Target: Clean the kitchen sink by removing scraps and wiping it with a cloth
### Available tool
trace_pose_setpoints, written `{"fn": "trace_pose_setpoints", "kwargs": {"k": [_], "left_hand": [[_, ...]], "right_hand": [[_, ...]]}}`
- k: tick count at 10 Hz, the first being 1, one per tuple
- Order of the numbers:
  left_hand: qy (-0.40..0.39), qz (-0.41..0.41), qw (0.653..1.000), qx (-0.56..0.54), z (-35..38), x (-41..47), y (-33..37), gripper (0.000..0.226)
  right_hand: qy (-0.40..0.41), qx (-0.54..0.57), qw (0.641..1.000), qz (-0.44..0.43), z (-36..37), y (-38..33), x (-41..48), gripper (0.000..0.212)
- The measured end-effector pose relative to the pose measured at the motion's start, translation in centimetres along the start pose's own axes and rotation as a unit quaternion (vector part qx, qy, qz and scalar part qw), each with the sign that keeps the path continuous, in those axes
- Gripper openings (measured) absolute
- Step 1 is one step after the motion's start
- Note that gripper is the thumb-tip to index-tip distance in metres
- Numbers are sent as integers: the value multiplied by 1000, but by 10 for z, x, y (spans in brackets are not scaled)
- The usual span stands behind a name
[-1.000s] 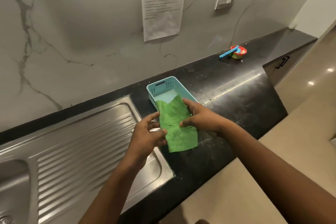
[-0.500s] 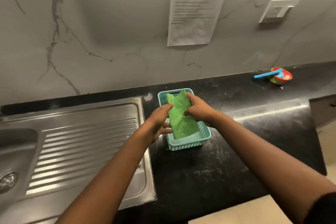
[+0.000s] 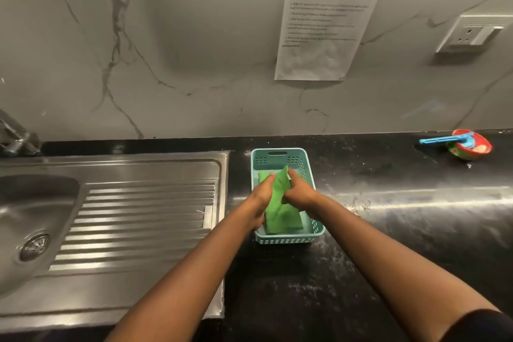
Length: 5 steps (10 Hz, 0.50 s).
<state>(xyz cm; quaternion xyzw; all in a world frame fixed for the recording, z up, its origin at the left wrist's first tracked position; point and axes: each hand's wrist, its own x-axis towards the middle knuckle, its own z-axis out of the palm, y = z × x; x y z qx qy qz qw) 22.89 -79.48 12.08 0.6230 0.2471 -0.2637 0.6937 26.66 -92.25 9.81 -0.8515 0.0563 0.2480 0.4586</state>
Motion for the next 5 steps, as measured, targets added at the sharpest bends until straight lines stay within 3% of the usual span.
{"fn": "trace_pose_setpoints", "kwargs": {"k": [1,2,3,5], "left_hand": [[-1,29,999,35,1,-1,-5,55],[1,85,995,50,-6,-7,-5,51],[29,139,988,64,-20,-16,-2,21],[132,215,964,79,-71,-52,-5,38]], "right_hand": [[6,-27,1000,0,1,0,2,98],[44,-113,992,-34,-2,-2,0,94],[78,-182,976,-89,1,-11,-11,80],[110,-132,964,-205,33,-53,-35,54]]}}
